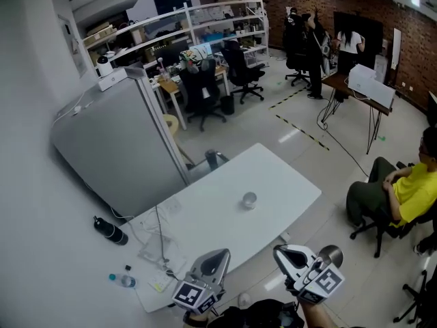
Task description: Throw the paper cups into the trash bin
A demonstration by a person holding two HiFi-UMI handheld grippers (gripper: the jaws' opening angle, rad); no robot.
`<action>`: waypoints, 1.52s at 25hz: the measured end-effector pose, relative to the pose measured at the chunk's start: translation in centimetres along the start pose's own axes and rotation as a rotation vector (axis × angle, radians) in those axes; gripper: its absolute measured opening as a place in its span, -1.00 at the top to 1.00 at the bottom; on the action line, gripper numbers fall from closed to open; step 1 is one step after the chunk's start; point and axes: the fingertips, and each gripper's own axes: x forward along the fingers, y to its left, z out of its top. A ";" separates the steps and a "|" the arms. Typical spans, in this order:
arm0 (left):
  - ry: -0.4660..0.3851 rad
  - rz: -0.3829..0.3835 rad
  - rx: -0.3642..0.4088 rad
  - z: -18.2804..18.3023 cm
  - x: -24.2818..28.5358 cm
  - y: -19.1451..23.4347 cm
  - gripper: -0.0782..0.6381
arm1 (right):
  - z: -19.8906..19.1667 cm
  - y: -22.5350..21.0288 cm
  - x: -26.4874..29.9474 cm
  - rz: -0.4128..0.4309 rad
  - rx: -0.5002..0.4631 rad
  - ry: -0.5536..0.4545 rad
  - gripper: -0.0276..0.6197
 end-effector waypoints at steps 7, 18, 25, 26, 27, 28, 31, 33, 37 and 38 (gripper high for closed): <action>0.025 -0.008 0.130 -0.8 -0.1 3.1 0.77 | -0.8 0.0 2.6 -0.045 -0.017 0.014 0.91; 0.065 -0.011 0.049 -1.9 3.6 7.4 0.78 | -3.1 -3.7 5.6 -0.060 -0.008 0.094 0.91; 0.069 0.108 0.024 -1.8 7.6 11.1 0.78 | -3.1 -9.2 8.9 0.025 0.020 0.096 0.91; 0.067 0.125 0.015 -2.0 8.3 11.5 0.78 | -2.8 -10.1 9.3 0.044 0.018 0.097 0.91; 0.068 0.140 0.010 -2.0 9.2 11.7 0.78 | -2.5 -11.0 9.7 0.063 0.014 0.096 0.91; 0.072 0.152 0.012 -1.9 10.1 11.9 0.78 | -2.3 -11.8 10.1 0.084 0.008 0.093 0.91; 0.069 0.171 0.025 -0.7 12.3 12.0 0.78 | -1.9 -13.9 11.3 0.137 -0.006 0.090 0.91; 0.053 0.177 0.004 -0.2 13.3 11.9 0.78 | -2.1 -14.9 11.7 0.166 -0.003 0.096 0.91; 0.047 0.224 -0.088 -0.9 13.5 12.8 0.78 | -3.1 -16.0 12.2 0.196 0.029 0.120 0.91; 0.055 0.238 -0.101 -1.3 13.3 13.1 0.78 | -3.4 -16.2 12.3 0.196 0.032 0.128 0.91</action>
